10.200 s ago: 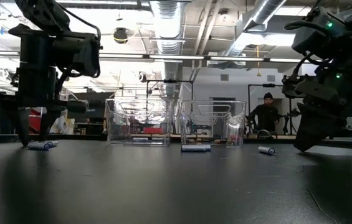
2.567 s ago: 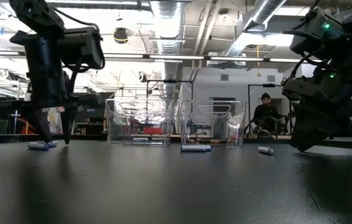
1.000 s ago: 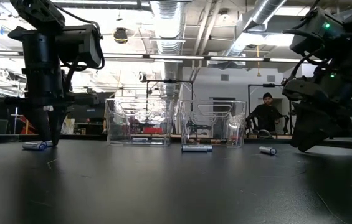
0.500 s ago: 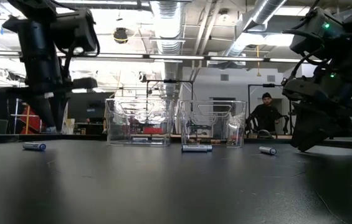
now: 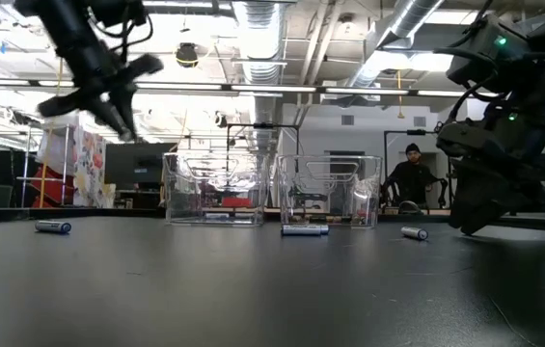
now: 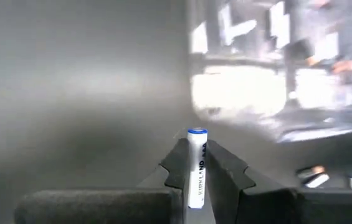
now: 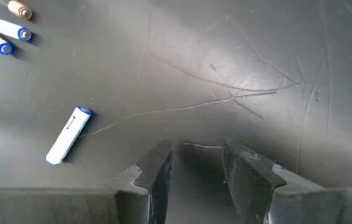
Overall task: Sort batteries
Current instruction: Put the white battery into the left transparent bin
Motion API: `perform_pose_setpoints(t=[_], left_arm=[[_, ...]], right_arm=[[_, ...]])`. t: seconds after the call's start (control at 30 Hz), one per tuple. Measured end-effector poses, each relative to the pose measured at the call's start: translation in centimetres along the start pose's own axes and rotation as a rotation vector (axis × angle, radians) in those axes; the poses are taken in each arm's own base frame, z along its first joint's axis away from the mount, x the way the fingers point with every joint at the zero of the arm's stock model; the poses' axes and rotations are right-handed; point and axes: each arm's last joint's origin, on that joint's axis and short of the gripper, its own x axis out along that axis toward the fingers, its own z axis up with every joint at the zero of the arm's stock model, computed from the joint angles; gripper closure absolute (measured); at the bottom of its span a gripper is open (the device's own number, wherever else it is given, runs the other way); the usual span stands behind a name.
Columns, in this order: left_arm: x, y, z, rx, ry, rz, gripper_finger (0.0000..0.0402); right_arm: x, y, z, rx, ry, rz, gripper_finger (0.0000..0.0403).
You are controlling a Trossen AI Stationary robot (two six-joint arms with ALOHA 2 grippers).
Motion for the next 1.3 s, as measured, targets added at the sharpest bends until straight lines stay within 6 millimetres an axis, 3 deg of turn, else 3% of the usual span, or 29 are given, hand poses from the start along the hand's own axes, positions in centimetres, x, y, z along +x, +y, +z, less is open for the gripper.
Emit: perform_pose_setpoints(t=[0.2, 0.33, 0.5, 0.63, 0.83, 1.03, 1.17, 1.3], left_arm=[[-1.7, -2.5, 5.3, 0.145, -0.135, -0.017, 0.0369], [-1.4, -4.8, 9.2, 0.298, -0.164, -0.042, 0.0369], [1.8, -8.1, 13.8, 0.516, -0.082, -0.078, 0.0369], [5.6, -10.9, 15.9, 0.756, 0.052, -0.105, 0.0369], [11.6, -13.8, 14.9, 1.106, 0.309, -0.045, 0.0369], [16.8, -14.0, 12.4, 1.281, 0.480, -0.035, 0.0369], [18.8, -13.5, 11.7, 1.294, 0.537, -0.016, 0.0369], [19.6, -13.1, 11.7, 1.257, 0.550, 0.000, 0.0369]], right_arm=[[0.2, -0.4, 0.8, 0.045, -0.019, -0.016, 0.0239], [0.3, -0.7, 1.3, 0.075, -0.034, -0.023, 0.0239], [0.5, -0.8, 1.9, 0.107, -0.064, -0.016, 0.0239], [0.5, -0.7, 2.3, 0.138, -0.089, 0.006, 0.0239], [0.5, -0.8, 2.4, 0.206, -0.089, 0.006, 0.0239], [0.5, -0.8, 2.3, 0.258, -0.088, 0.007, 0.0239], [0.5, -0.7, 2.4, 0.270, -0.088, 0.010, 0.0239], [0.5, -0.7, 2.4, 0.285, -0.088, 0.011, 0.0239]])
